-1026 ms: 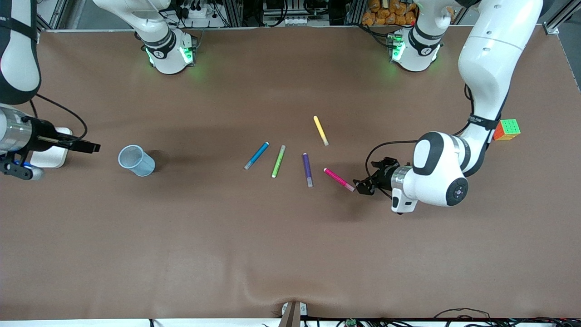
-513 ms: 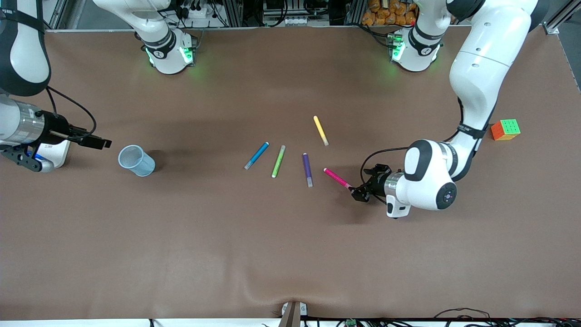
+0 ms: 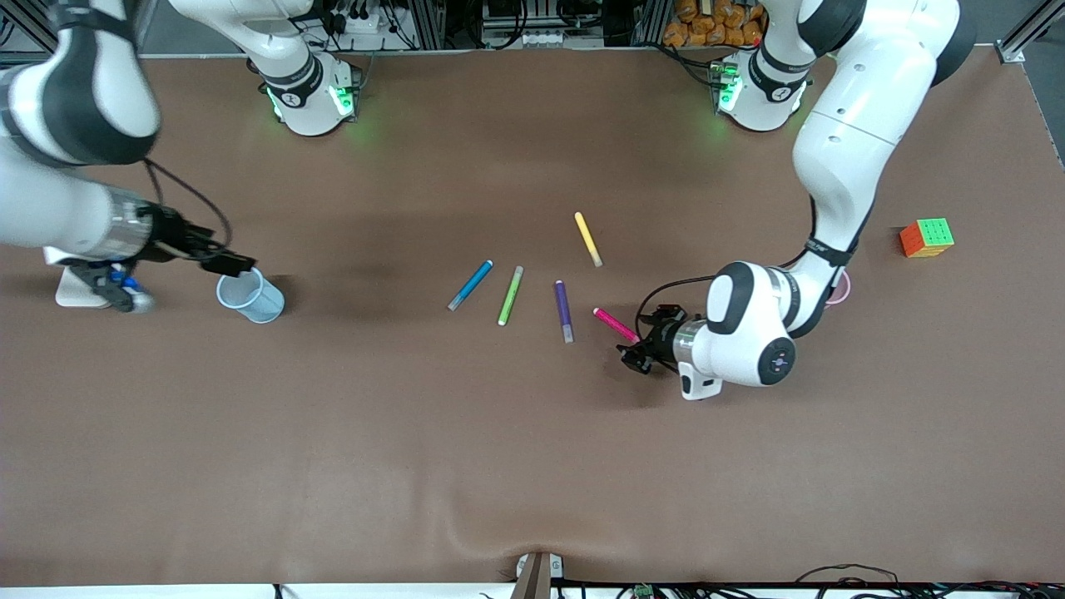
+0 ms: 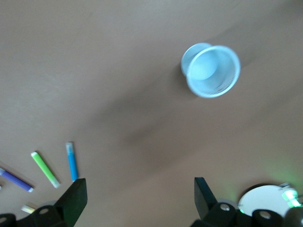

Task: Place pink and blue markers in matching cups
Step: 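Grasp the pink marker with the left gripper while the right gripper reaches out, then carry the pink marker toward the pink cup while the right gripper grasps blue, then lower the pink marker into the pink cup while the right gripper carries blue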

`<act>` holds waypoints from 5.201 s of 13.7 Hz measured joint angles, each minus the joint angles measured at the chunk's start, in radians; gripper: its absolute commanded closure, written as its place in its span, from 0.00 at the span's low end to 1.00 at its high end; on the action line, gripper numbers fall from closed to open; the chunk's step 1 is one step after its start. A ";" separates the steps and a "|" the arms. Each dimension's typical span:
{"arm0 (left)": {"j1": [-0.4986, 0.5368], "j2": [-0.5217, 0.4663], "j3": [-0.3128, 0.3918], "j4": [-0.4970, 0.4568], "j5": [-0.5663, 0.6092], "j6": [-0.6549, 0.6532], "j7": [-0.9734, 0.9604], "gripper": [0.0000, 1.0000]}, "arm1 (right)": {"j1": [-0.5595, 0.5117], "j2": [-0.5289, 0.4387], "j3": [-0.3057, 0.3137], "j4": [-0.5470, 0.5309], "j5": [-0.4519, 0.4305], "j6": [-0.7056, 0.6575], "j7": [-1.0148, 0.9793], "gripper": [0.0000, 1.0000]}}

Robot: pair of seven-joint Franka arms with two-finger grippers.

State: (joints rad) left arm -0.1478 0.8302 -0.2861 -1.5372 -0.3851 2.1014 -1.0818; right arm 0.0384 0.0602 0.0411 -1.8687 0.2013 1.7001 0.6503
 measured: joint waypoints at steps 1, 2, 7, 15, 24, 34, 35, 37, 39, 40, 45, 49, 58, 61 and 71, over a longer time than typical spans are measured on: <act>-0.003 0.005 0.001 0.004 0.000 0.000 -0.001 0.30 | 0.003 -0.007 0.032 -0.021 0.002 0.027 0.053 0.00; -0.003 0.010 0.003 0.006 0.000 0.000 -0.001 0.32 | 0.005 -0.011 0.062 -0.039 0.014 0.054 0.101 0.00; -0.002 0.014 0.020 0.009 0.000 0.000 -0.001 0.41 | 0.026 -0.015 0.184 -0.120 0.081 0.210 0.292 0.00; -0.002 0.025 0.023 0.016 0.000 0.001 -0.001 1.00 | 0.164 0.084 0.279 -0.239 0.170 0.568 0.594 0.00; 0.032 -0.057 0.030 0.049 0.032 -0.061 -0.001 1.00 | 0.337 0.283 0.285 -0.270 0.134 0.848 0.724 0.08; 0.135 -0.430 0.034 0.005 0.206 -0.329 -0.002 1.00 | 0.375 0.409 0.266 -0.292 -0.144 1.000 0.924 0.53; 0.139 -0.464 0.034 -0.015 0.233 -0.331 -0.002 1.00 | 0.378 0.411 0.266 -0.288 -0.144 1.000 0.928 0.53; 0.147 -0.526 0.034 -0.061 0.277 -0.332 -0.002 1.00 | 0.387 0.423 0.266 -0.284 -0.145 1.000 0.932 0.58; 0.178 -0.580 0.035 -0.107 0.308 -0.332 0.008 1.00 | 0.409 0.445 0.254 -0.278 -0.150 1.000 0.936 0.69; 0.200 -0.607 0.035 -0.133 0.323 -0.332 0.030 1.00 | 0.426 0.455 0.240 -0.272 -0.153 1.000 0.937 0.84; 0.259 -0.696 0.036 -0.251 0.461 -0.328 0.086 1.00 | 0.445 0.459 0.218 -0.249 -0.163 0.988 0.947 1.00; 0.281 -0.742 0.036 -0.342 0.575 -0.258 0.087 1.00 | 0.435 0.456 0.199 -0.193 -0.164 0.867 0.947 1.00; 0.355 -0.828 0.036 -0.606 0.657 0.035 0.104 1.00 | 0.158 0.238 0.201 -0.085 0.073 0.335 0.574 1.00; 0.391 -0.840 0.036 -0.698 0.692 0.164 0.104 1.00 | 0.008 0.173 0.201 -0.053 0.098 0.119 0.395 1.00; 0.453 -0.808 0.036 -0.864 0.751 0.432 0.106 1.00 | -0.454 0.219 0.174 -0.013 0.219 -0.189 -0.192 1.00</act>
State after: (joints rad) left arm 0.3050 0.0221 -0.2496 -2.4012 0.3656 2.5338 -0.9754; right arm -0.4155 0.2788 0.2154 -1.8820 0.4202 1.5106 0.4582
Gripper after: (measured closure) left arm 0.828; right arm 0.824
